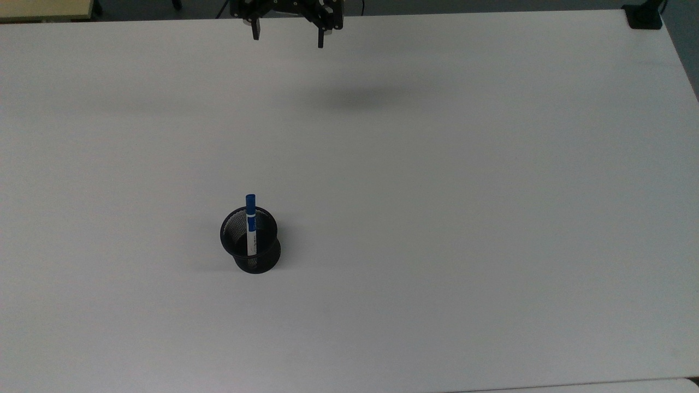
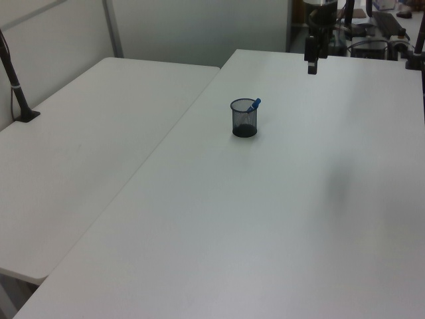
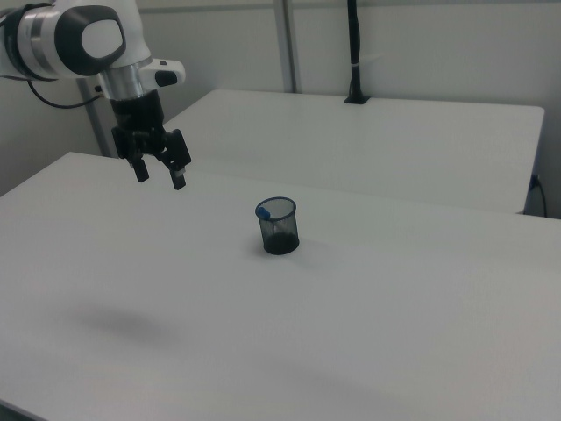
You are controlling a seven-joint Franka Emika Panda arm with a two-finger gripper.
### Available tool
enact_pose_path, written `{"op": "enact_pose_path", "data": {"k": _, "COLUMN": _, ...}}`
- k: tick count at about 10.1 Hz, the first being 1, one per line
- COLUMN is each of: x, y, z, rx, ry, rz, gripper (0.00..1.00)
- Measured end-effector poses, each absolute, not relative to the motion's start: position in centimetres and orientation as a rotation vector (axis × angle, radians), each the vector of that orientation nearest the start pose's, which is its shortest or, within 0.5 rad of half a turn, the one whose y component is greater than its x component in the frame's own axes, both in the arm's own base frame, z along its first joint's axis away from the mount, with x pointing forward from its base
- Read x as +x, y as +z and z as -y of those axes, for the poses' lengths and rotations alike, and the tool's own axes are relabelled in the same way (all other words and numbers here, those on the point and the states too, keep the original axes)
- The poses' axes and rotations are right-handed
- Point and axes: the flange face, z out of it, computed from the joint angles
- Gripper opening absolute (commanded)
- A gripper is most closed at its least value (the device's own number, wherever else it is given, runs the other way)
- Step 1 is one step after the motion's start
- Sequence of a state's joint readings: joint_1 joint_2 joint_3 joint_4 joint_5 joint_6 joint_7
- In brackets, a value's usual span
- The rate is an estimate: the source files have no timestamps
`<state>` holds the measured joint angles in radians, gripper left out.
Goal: Remove the marker
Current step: 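Move the open gripper down toward the blue marker in the mesh cup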
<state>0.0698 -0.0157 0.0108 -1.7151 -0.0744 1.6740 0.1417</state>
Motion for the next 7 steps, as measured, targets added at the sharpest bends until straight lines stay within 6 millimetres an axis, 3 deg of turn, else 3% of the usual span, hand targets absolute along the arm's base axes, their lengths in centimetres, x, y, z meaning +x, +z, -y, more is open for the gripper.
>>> {"op": "enact_pose_path", "data": {"k": 7, "x": 55.5, "y": 57.6, "z": -2.5, "rx": -3.218, "ry": 0.021, "rz": -0.120, "gripper": 1.00}}
